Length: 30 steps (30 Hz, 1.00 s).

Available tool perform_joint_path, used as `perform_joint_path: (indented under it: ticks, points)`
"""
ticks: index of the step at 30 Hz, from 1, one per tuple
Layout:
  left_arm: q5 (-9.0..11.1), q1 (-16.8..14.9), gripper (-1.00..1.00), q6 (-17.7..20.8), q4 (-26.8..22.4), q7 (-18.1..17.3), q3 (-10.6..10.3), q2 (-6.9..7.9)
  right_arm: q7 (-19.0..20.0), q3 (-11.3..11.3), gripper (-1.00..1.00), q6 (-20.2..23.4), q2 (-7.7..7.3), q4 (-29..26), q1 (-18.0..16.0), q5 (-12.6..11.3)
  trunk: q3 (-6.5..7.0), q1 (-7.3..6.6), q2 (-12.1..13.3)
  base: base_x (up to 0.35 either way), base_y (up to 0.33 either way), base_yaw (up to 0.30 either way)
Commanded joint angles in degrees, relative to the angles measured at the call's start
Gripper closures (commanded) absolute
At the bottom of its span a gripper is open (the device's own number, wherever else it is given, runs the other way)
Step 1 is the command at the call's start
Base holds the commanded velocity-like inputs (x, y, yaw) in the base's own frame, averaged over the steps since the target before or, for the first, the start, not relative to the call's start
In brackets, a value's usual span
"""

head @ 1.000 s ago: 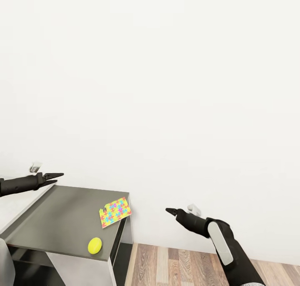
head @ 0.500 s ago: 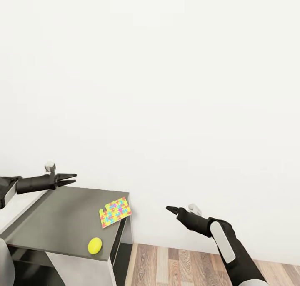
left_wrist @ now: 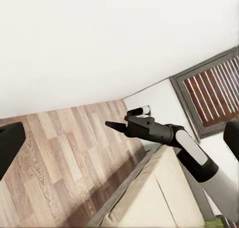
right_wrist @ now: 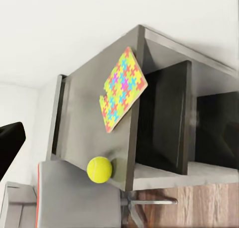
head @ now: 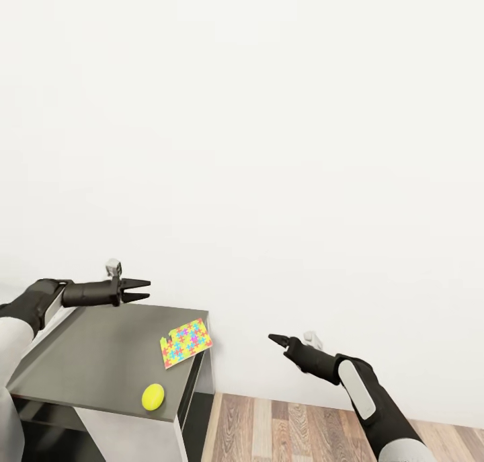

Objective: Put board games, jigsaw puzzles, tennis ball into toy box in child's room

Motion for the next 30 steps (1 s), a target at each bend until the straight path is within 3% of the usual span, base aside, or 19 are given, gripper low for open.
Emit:
perform_joint_path:
  ticks: [1,4,7,21,25,30]
  points:
    - [0.3,0.0,-1.00,0.7,0.0,-0.1,-0.3,-0.55,0.2,-0.1,-1.00,0.3,0.04,0.4,-0.1,0.0,-0.09,0.03,-0.1,0.000,0.000,0.000]
    - [0.2,0.0,-1.00,1.3,-0.2,-0.1,-0.4,-2.28,0.2,-0.1,-1.00,0.0,0.27,1.5,-0.4,0.2,-0.09,0.03,-0.1,0.000,0.000,0.000]
    - [0.2,0.0,-1.00,1.2,-0.2,-0.1,-0.4,-2.65,0.2,0.2,-1.00,-0.5,0.36,1.7,-0.5,0.2,-0.09,0.03,-0.1,0.000,0.000,0.000]
    - [0.6,0.0,-1.00,0.9,-0.3,-0.1,-0.2,-2.88,0.5,0.4,-1.00,-1.3,1.17,1.8,-0.6,-0.4,-0.09,0.03,-0.1,0.000,0.000,0.000]
    - [0.6,0.0,-1.00,1.2,-0.9,-0.1,-0.2,-2.96,0.5,0.3,-1.00,-1.3,3.27,1.9,-0.8,-0.7,-0.09,0.03,-0.1,0.000,0.000,0.000]
    - [0.6,0.0,-1.00,1.4,-1.3,-0.1,-0.1,-2.95,0.5,0.2,-1.00,-1.3,4.73,2.0,-0.9,-0.8,-0.09,0.03,-0.1,0.000,0.000,0.000]
